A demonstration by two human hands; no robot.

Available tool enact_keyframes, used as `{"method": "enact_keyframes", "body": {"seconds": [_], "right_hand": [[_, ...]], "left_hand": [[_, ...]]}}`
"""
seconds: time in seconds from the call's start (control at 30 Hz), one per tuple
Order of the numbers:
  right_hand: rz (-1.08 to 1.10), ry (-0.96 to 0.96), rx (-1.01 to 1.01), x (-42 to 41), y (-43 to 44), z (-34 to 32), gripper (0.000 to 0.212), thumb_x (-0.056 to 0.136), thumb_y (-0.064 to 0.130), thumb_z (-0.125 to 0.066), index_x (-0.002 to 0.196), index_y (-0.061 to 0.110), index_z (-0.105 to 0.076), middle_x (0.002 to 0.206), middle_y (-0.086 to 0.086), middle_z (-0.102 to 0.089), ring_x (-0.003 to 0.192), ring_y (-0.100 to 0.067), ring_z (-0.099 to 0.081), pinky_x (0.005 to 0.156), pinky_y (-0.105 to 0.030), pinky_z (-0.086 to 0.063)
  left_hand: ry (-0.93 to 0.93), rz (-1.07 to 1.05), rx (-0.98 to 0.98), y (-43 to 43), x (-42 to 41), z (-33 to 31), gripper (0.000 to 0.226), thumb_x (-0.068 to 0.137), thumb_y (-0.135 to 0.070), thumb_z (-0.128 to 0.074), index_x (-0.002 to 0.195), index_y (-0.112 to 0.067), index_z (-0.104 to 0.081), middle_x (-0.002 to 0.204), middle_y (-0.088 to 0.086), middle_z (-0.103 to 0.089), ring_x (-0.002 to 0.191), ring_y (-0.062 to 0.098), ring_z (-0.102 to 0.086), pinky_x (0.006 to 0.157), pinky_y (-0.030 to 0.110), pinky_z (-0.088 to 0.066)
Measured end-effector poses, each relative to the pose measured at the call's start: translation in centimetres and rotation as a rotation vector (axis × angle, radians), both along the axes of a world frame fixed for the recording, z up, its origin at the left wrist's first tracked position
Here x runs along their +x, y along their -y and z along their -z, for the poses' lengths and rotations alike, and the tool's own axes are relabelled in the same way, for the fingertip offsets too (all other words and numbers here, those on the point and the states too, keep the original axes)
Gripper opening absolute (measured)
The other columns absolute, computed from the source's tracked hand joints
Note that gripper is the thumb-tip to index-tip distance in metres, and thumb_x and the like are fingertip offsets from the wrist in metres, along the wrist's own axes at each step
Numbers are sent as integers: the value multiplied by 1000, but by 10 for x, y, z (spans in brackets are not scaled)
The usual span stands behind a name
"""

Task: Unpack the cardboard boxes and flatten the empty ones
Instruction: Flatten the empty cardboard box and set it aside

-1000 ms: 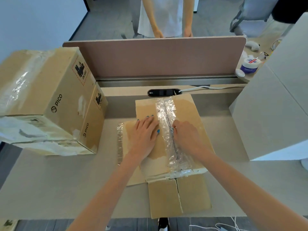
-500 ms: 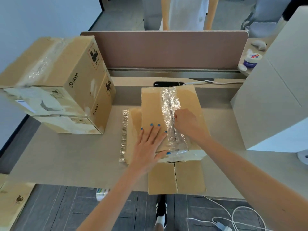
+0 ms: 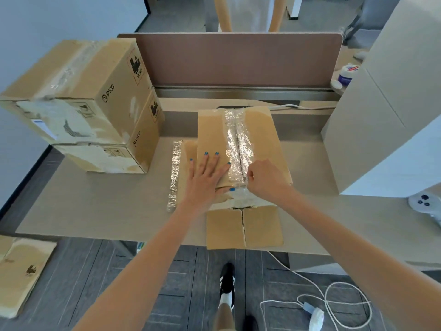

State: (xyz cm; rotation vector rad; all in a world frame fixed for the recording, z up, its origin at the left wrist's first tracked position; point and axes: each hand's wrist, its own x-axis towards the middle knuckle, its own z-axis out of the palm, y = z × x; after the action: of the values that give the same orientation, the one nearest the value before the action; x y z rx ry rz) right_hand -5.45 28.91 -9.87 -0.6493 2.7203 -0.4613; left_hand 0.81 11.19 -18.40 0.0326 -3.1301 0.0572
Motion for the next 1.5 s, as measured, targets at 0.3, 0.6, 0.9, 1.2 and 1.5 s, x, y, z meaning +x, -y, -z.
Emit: {"method": "enact_keyframes", "body": {"seconds": [0.3,0.6,0.9,1.2,1.5], "right_hand": [[-4,-39,5,28,-19,7,20,87,1,-50,103,5,-62,97,-13,-61,88,-31,-60,68,-33,-47],[20,-252,-228,36,-67,26,23,100,15,-36,122,19,-41,81,1,-63,58,-23,-57,46,-26,-32],[93,-168,-346,30,-135,77,3,95,18,-53,98,18,-54,90,5,-57,79,-19,-52,59,-29,-32],[10,-49,-64,50,-203,147,20,88,6,-58,102,17,-50,103,4,-53,98,-22,-48,74,-33,-33],[-39,-114,180,55,-234,175,34,80,-2,-55,110,13,-48,109,-3,-48,101,-26,-47,75,-37,-40]], "left_hand": [[54,-37,-61,-8,2,-12,82,84,-73,-11,157,-36,-11,167,3,0,153,30,4,120,57,4],[-3,107,-27,21,2,-13,90,84,-79,9,157,-32,-18,165,3,-14,153,26,-8,122,55,-1],[-198,132,236,-32,23,-6,53,100,-40,-33,149,-23,-37,158,-1,-35,148,19,-28,121,45,-22],[-255,121,284,-75,27,3,48,97,-19,-50,144,-24,-45,156,-2,-38,145,20,-32,120,45,-21],[-282,80,237,-83,27,13,51,96,-19,-53,146,-21,-43,157,-3,-36,146,21,-28,121,45,-16]]}}
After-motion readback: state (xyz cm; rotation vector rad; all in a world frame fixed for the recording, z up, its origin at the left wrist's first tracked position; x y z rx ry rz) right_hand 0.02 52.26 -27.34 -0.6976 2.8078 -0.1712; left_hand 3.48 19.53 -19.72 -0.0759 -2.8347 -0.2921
